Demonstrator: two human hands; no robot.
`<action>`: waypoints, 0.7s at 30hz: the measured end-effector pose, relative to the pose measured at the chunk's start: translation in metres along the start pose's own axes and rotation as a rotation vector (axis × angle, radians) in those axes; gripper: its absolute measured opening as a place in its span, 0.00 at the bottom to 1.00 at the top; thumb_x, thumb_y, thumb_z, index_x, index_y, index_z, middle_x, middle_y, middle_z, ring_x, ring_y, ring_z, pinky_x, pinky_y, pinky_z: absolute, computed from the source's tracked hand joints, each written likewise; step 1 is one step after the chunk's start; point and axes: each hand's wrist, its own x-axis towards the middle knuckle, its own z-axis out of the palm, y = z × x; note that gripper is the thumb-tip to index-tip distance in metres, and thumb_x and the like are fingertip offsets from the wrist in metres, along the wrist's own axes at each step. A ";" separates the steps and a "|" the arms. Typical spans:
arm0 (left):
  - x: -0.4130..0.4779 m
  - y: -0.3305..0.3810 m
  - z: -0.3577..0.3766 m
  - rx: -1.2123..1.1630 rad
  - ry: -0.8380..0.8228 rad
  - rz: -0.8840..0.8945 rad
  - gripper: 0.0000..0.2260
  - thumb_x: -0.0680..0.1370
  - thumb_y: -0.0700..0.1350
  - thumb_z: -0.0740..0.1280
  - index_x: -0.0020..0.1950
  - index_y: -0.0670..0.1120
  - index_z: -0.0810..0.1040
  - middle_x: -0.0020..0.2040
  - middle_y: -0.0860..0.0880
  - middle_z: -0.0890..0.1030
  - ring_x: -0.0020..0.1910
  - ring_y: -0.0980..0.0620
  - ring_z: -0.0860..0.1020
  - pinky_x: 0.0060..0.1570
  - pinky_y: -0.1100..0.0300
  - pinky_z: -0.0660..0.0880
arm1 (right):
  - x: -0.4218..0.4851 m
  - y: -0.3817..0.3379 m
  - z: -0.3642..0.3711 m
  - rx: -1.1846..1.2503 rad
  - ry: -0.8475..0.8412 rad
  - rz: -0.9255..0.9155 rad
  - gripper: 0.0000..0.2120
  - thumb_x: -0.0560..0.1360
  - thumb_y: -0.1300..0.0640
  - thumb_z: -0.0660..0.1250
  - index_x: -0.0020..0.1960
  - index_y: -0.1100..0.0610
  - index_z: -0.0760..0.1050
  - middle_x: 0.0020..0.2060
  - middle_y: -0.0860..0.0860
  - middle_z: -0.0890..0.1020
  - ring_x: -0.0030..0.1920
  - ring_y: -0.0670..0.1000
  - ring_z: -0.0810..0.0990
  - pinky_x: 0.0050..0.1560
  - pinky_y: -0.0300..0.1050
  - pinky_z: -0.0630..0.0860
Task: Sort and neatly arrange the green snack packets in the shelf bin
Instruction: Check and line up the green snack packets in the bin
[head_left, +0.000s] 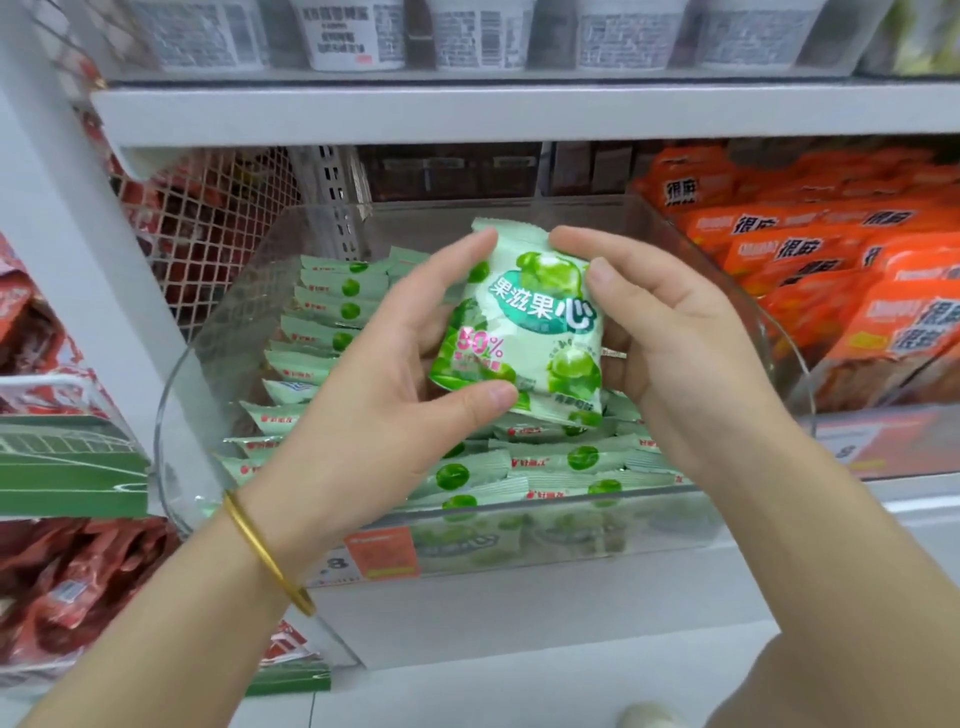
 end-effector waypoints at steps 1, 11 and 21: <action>0.000 0.000 0.000 -0.002 0.001 0.012 0.34 0.69 0.34 0.67 0.70 0.56 0.63 0.66 0.48 0.75 0.62 0.54 0.76 0.58 0.61 0.74 | 0.001 0.000 0.001 0.017 0.000 0.008 0.11 0.79 0.58 0.60 0.55 0.50 0.79 0.50 0.50 0.84 0.46 0.51 0.81 0.39 0.47 0.78; 0.001 0.001 0.001 -0.042 -0.021 0.055 0.33 0.69 0.31 0.66 0.69 0.55 0.64 0.65 0.47 0.75 0.59 0.54 0.78 0.52 0.64 0.76 | -0.003 0.000 0.001 0.077 0.021 0.014 0.11 0.78 0.62 0.60 0.54 0.50 0.78 0.43 0.49 0.83 0.38 0.47 0.80 0.32 0.42 0.78; 0.001 -0.004 0.005 0.975 0.341 0.299 0.12 0.74 0.48 0.67 0.56 0.47 0.77 0.57 0.50 0.75 0.59 0.48 0.72 0.61 0.63 0.61 | -0.008 0.000 0.005 -0.007 0.091 -0.059 0.11 0.76 0.65 0.64 0.55 0.52 0.72 0.56 0.60 0.76 0.36 0.45 0.81 0.32 0.42 0.78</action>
